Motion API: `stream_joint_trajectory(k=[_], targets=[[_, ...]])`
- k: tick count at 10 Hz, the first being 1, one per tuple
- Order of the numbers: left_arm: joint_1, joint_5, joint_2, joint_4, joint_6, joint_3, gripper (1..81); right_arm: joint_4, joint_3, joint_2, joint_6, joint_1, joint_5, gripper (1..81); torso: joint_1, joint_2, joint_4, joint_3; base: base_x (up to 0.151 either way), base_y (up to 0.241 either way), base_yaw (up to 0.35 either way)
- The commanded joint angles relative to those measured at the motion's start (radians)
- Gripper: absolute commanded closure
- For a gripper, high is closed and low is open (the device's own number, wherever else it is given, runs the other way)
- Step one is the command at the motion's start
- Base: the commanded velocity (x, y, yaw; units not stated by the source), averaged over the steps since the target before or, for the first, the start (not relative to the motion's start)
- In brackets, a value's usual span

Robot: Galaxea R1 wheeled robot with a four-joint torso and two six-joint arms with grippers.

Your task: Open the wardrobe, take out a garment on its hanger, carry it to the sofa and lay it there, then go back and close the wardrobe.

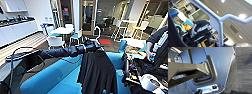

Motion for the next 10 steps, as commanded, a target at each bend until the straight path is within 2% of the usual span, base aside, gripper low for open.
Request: stream_joint_trajectory(k=[1, 6, 7, 9, 10], targets=[[-0.236, -0.017, 0.050, -0.011, 0.001, -0.100, 81.1, -0.005, 0.000, 0.007, 0.000, 0.019, -0.067, 1.0, 0.000, 0.000, 0.000, 0.000, 0.000, 0.000, 0.000], [-0.257, 0.064, 0.215, -0.008, -0.018, -0.342, 81.1, -0.005, 0.000, 0.010, 0.000, 0.024, -0.068, 1.0, 0.000, 0.000, 0.000, 0.000, 0.000, 0.000, 0.000], [-0.253, 0.101, 0.250, -0.006, -0.016, -0.385, 81.1, -0.005, 0.000, 0.011, 0.000, 0.025, -0.068, 1.0, 0.000, 0.000, 0.000, 0.000, 0.000, 0.000, 0.000], [-0.231, 0.110, 0.333, -0.008, -0.016, -0.516, 81.1, -0.005, 0.000, 0.016, 0.000, 0.027, -0.067, 1.0, 0.000, 0.000, 0.000, 0.000, 0.000, 0.000, 0.000], [-0.219, 0.139, 0.364, 0.006, -0.016, -0.556, 81.1, -0.005, 0.000, 0.016, 0.000, 0.024, -0.067, 1.0, 0.000, 0.000, 0.000, 0.000, 0.000, 0.000, 0.000]])
